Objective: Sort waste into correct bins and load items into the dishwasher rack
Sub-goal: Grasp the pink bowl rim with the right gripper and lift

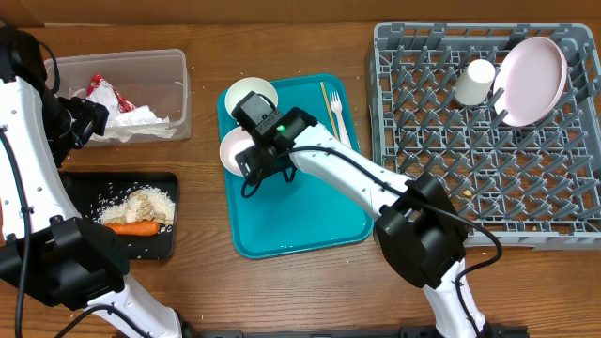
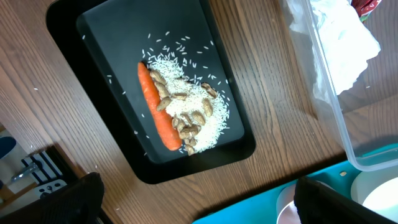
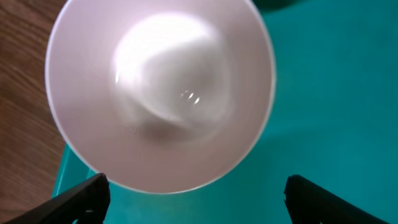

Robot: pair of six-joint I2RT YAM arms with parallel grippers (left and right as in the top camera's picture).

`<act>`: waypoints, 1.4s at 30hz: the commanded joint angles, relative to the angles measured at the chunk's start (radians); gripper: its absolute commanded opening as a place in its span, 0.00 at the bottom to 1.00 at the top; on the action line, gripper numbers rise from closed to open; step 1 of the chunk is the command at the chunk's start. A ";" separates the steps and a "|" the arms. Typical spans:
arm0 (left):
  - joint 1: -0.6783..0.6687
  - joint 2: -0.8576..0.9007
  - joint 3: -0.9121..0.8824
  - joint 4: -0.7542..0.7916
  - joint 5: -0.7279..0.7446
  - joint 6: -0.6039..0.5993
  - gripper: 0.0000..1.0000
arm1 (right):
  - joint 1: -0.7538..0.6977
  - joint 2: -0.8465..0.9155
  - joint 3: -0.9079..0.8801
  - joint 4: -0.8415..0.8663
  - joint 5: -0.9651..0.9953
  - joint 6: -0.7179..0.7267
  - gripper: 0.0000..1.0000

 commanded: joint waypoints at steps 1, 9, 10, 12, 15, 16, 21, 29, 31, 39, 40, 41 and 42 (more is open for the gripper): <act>-0.002 -0.028 -0.001 -0.003 0.001 0.004 1.00 | -0.025 0.029 0.002 0.035 0.032 0.090 0.90; -0.002 -0.028 -0.001 -0.002 0.001 0.004 1.00 | -0.061 0.031 0.002 0.059 0.056 0.129 0.73; -0.002 -0.028 -0.001 -0.002 0.001 0.004 1.00 | -0.066 0.031 0.002 0.050 0.060 0.129 0.73; -0.002 -0.028 -0.001 -0.002 0.001 0.004 1.00 | -0.073 0.031 0.002 0.037 0.058 0.130 0.66; -0.002 -0.028 -0.001 -0.002 0.001 0.004 1.00 | -0.080 0.031 0.001 0.023 0.058 0.143 0.62; -0.002 -0.028 -0.001 -0.002 0.001 0.004 1.00 | -0.080 0.031 0.000 0.023 0.056 0.148 0.62; -0.002 -0.028 -0.001 -0.002 0.001 0.004 1.00 | -0.080 0.031 -0.004 0.037 -0.009 0.148 0.62; -0.002 -0.028 -0.001 -0.002 0.001 0.004 1.00 | -0.080 0.031 -0.023 0.044 -0.013 0.148 0.57; -0.002 -0.028 -0.001 -0.002 0.001 0.003 1.00 | -0.080 0.031 -0.048 0.052 -0.013 0.152 0.56; -0.002 -0.028 -0.001 -0.002 0.001 0.004 1.00 | -0.082 0.031 -0.077 0.057 0.020 0.156 0.50; -0.002 -0.028 -0.001 -0.002 0.001 0.004 1.00 | -0.082 0.031 -0.077 0.048 0.049 0.156 0.50; -0.002 -0.028 -0.001 -0.002 0.001 0.003 1.00 | -0.084 0.031 -0.077 0.040 0.068 0.156 0.50; -0.002 -0.028 -0.001 -0.002 0.001 0.003 1.00 | -0.085 0.031 -0.076 0.023 0.096 0.155 0.50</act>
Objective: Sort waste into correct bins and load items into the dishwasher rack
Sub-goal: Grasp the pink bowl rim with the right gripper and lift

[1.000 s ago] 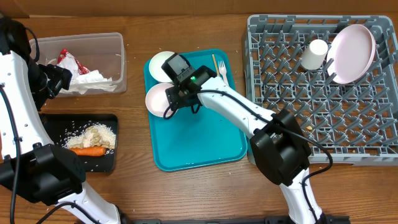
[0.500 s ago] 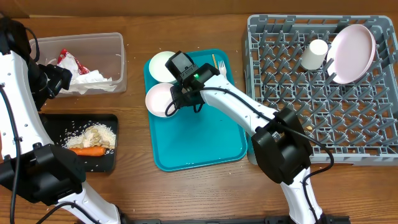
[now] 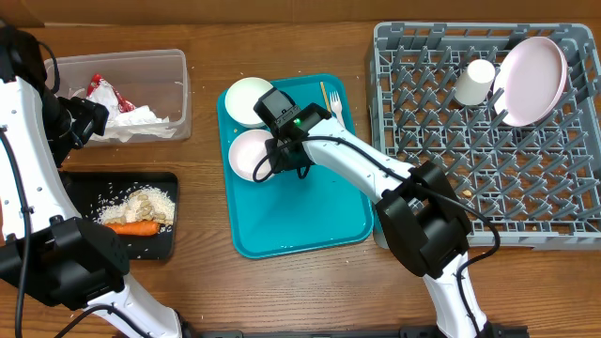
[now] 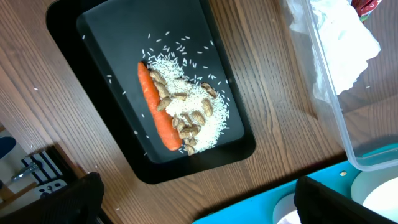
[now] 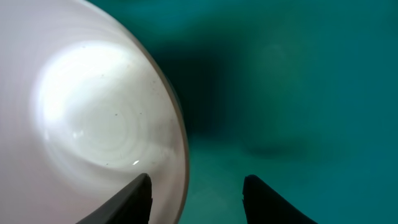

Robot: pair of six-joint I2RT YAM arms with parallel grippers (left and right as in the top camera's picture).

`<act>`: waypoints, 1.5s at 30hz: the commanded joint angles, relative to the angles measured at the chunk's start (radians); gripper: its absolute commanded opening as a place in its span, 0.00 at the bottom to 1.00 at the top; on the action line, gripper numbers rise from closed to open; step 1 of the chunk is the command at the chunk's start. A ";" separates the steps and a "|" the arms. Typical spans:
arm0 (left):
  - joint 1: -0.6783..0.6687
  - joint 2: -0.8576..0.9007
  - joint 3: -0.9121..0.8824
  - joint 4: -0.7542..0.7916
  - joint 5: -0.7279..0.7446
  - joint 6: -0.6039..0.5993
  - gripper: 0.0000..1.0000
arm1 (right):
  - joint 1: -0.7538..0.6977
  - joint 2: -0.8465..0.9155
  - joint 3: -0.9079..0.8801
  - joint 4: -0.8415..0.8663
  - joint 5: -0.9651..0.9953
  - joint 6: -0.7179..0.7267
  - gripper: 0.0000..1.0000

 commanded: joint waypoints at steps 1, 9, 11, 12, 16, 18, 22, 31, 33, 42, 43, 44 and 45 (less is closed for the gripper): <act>-0.002 -0.028 -0.001 -0.002 0.001 0.004 1.00 | -0.008 0.005 0.007 -0.058 0.129 0.009 0.48; -0.002 -0.028 -0.001 -0.002 0.001 0.004 1.00 | -0.009 -0.016 0.111 -0.267 0.387 0.061 0.50; -0.002 -0.028 -0.001 -0.002 0.001 0.004 1.00 | -0.009 -0.029 0.145 -0.305 0.405 0.061 0.54; -0.002 -0.028 -0.001 -0.002 0.001 0.004 1.00 | -0.009 -0.039 0.166 -0.322 0.403 0.061 0.56; -0.002 -0.028 -0.001 -0.002 0.001 0.004 1.00 | -0.008 -0.069 0.240 -0.350 0.286 0.074 0.60; -0.002 -0.028 -0.001 -0.002 0.001 0.004 1.00 | -0.007 -0.074 0.259 -0.336 0.165 0.040 0.60; -0.002 -0.028 -0.001 -0.002 0.001 0.004 1.00 | -0.006 -0.074 0.248 -0.254 -0.194 -0.183 0.60; -0.002 -0.028 -0.001 -0.003 0.000 0.004 1.00 | 0.041 -0.073 0.104 -0.116 -0.232 -0.293 0.68; -0.002 -0.028 -0.001 0.001 0.000 0.004 1.00 | 0.051 -0.072 0.068 -0.090 -0.229 -0.293 0.68; -0.002 -0.028 -0.001 0.001 0.001 0.004 1.00 | 0.102 -0.072 -0.042 -0.010 -0.144 -0.291 0.68; -0.002 -0.028 -0.001 0.001 0.001 0.004 1.00 | 0.106 -0.072 -0.046 -0.008 -0.124 -0.288 0.68; -0.002 -0.028 -0.001 0.001 0.001 0.004 1.00 | 0.110 -0.072 -0.050 -0.008 -0.111 -0.288 0.67; -0.002 -0.028 -0.001 0.001 0.001 0.004 1.00 | 0.114 -0.072 -0.053 -0.008 -0.101 -0.288 0.64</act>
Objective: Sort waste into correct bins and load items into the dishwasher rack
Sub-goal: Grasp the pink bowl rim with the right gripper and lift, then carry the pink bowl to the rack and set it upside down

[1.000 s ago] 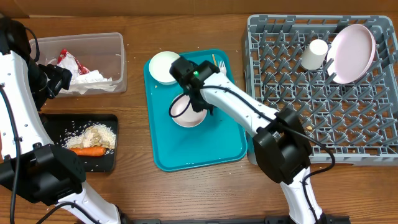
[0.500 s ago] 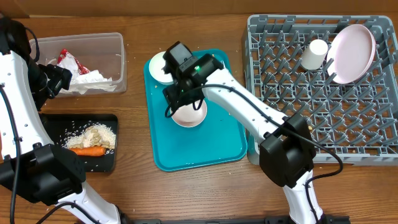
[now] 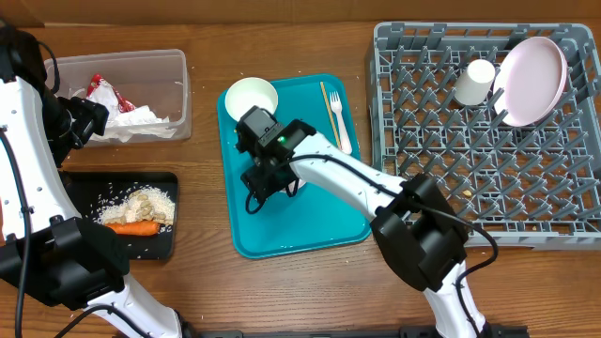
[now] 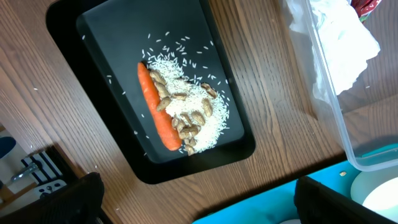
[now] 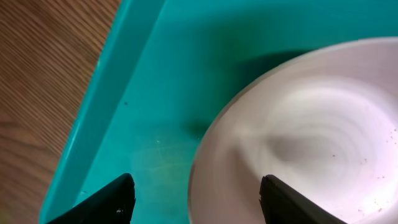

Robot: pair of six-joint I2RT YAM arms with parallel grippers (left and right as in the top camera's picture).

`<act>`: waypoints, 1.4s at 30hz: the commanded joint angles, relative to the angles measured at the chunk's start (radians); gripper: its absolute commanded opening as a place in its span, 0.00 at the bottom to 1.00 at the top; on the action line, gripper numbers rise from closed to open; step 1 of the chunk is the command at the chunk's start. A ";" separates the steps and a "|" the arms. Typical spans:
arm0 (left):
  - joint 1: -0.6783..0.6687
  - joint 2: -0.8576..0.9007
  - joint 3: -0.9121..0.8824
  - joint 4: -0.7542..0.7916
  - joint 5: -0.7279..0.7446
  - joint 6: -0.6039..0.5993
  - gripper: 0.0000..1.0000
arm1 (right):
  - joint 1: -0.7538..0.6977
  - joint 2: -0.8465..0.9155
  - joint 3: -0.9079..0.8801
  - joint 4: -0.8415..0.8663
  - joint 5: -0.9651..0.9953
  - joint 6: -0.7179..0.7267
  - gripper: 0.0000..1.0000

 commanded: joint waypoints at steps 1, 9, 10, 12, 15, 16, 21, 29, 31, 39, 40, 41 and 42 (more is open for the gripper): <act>-0.002 -0.028 -0.001 0.000 0.001 0.004 1.00 | 0.016 -0.035 -0.014 0.007 0.065 -0.005 0.61; -0.002 -0.028 -0.001 0.000 0.001 0.004 1.00 | 0.016 -0.035 -0.012 0.026 0.066 0.068 0.34; -0.002 -0.028 -0.001 0.000 0.001 0.004 1.00 | 0.015 -0.035 -0.012 0.026 0.071 0.078 0.31; -0.002 -0.028 -0.001 0.000 0.001 0.004 1.00 | 0.016 -0.035 -0.010 0.023 0.072 0.077 0.27; -0.002 -0.028 -0.001 0.000 0.001 0.004 1.00 | 0.016 -0.035 -0.006 0.014 0.072 0.078 0.21; -0.002 -0.028 -0.001 0.000 0.001 0.004 1.00 | 0.015 -0.036 -0.005 0.014 0.072 0.078 0.18; -0.002 -0.028 -0.001 0.000 0.001 0.004 1.00 | 0.013 -0.037 0.009 -0.001 0.074 0.094 0.13; -0.002 -0.028 -0.001 0.000 0.001 0.004 1.00 | 0.006 -0.056 0.045 -0.047 0.076 0.108 0.04; -0.002 -0.028 -0.001 0.000 0.001 0.004 1.00 | -0.005 -0.077 0.061 -0.071 0.076 0.127 0.04; -0.002 -0.028 -0.001 0.000 0.001 0.004 1.00 | -0.177 -0.265 0.100 -0.153 0.025 0.213 0.04; -0.002 -0.028 -0.001 0.000 0.001 0.004 1.00 | -0.211 -0.287 0.100 -0.157 -0.003 0.212 0.04; -0.002 -0.028 -0.001 0.000 0.001 0.004 1.00 | -0.250 -0.309 0.100 -0.161 -0.039 0.212 0.04; -0.002 -0.028 -0.001 0.000 0.001 0.004 1.00 | -0.302 -0.330 0.100 -0.166 -0.088 0.211 0.04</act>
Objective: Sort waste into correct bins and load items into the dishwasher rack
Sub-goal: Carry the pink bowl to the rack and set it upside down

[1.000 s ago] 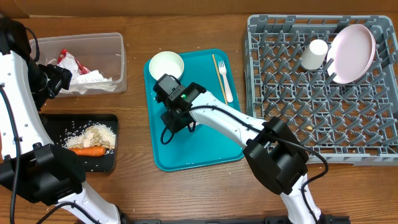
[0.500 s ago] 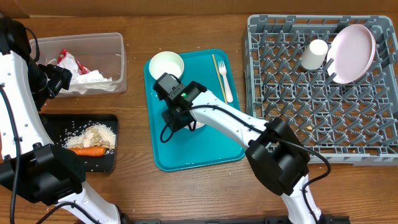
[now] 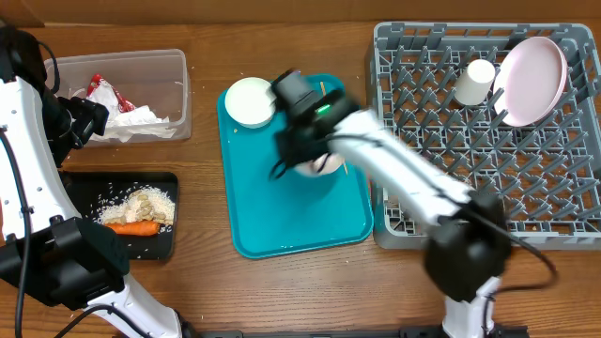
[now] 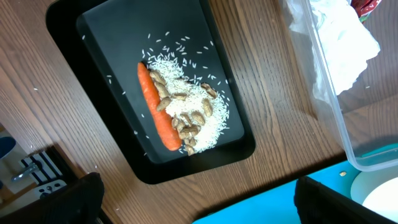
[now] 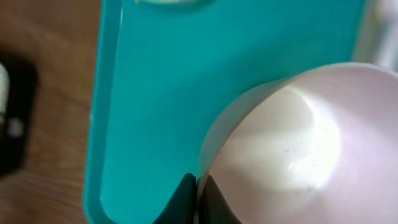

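Note:
My right gripper (image 5: 196, 186) is shut on the rim of the pink bowl (image 5: 292, 149), which hangs tilted over the teal tray (image 5: 155, 93). From overhead the arm is blurred, with the right gripper (image 3: 299, 150) and pink bowl (image 3: 319, 167) above the tray's (image 3: 282, 225) right half. A cream bowl (image 3: 249, 101) sits at the tray's far left corner. The grey dishwasher rack (image 3: 470, 169) stands on the right. My left gripper (image 4: 199, 208) is open and holds nothing, high above the black food bin (image 4: 168, 93) with its carrot (image 4: 155, 112), rice and peanuts.
A clear bin (image 3: 122, 94) with crumpled paper and a red wrapper stands at the back left. The rack holds a white cup (image 3: 476, 82) and a pink plate (image 3: 531, 80). The black food bin (image 3: 131, 214) lies at the front left.
The right gripper was open at the pink bowl's rim on the tray's left half. Now it is shut on the rim, and the bowl is off the tray and further right. The left arm is unchanged.
The right gripper was open above the pink bowl at the tray's left edge. Then it was at the bowl's right rim, with the bowl slightly further in. Then it straddled the left rim. Now it holds the bowl above the tray. The left arm stayed still throughout.

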Robot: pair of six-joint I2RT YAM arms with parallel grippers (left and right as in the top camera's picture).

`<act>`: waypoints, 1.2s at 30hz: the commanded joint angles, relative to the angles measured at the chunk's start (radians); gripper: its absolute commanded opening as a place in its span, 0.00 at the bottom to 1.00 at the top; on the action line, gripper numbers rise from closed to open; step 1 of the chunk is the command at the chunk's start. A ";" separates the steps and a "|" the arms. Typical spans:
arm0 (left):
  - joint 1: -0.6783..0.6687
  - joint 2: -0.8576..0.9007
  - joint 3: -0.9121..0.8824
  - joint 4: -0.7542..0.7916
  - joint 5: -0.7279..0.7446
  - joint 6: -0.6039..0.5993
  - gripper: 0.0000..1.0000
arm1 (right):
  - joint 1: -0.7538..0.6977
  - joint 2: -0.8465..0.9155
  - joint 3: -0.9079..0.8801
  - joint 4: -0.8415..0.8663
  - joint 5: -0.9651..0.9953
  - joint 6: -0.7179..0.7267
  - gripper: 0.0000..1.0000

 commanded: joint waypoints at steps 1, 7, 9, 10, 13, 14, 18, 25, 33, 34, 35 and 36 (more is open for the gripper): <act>-0.002 -0.028 -0.001 0.000 0.001 0.004 1.00 | -0.167 -0.132 0.041 -0.008 -0.162 0.018 0.04; -0.002 -0.028 -0.001 0.000 0.001 0.004 1.00 | -0.566 -0.145 0.001 -0.009 -0.643 -0.090 0.04; -0.002 -0.028 -0.001 0.000 0.001 0.004 1.00 | -0.657 -0.145 -0.026 0.000 -0.753 -0.138 0.04; -0.002 -0.028 -0.001 0.000 0.001 0.004 1.00 | -0.708 -0.145 -0.044 0.003 -0.808 -0.170 0.04; -0.002 -0.028 -0.001 0.000 0.001 0.004 1.00 | -0.813 -0.145 -0.092 0.004 -0.899 -0.217 0.04; -0.002 -0.028 -0.001 0.000 0.001 0.004 1.00 | -0.837 -0.145 -0.109 0.008 -0.919 -0.230 0.04; -0.002 -0.028 -0.001 0.000 0.001 0.004 1.00 | -0.906 -0.145 -0.196 0.056 -0.999 -0.251 0.04; -0.002 -0.028 -0.001 0.000 0.001 0.004 1.00 | -0.920 -0.135 -0.339 0.209 -1.129 -0.218 0.04; -0.002 -0.028 -0.001 0.000 0.001 0.004 1.00 | -0.925 -0.128 -0.402 0.305 -1.109 -0.163 0.04; -0.002 -0.028 -0.001 0.000 0.001 0.004 1.00 | -0.927 -0.128 -0.402 0.309 -1.098 -0.163 0.04; -0.002 -0.028 -0.001 0.000 0.001 0.004 1.00 | -0.928 -0.128 -0.402 0.311 -1.074 -0.159 0.05; -0.002 -0.028 -0.001 0.000 0.001 0.004 1.00 | -0.928 -0.128 -0.402 0.311 -1.037 -0.146 0.05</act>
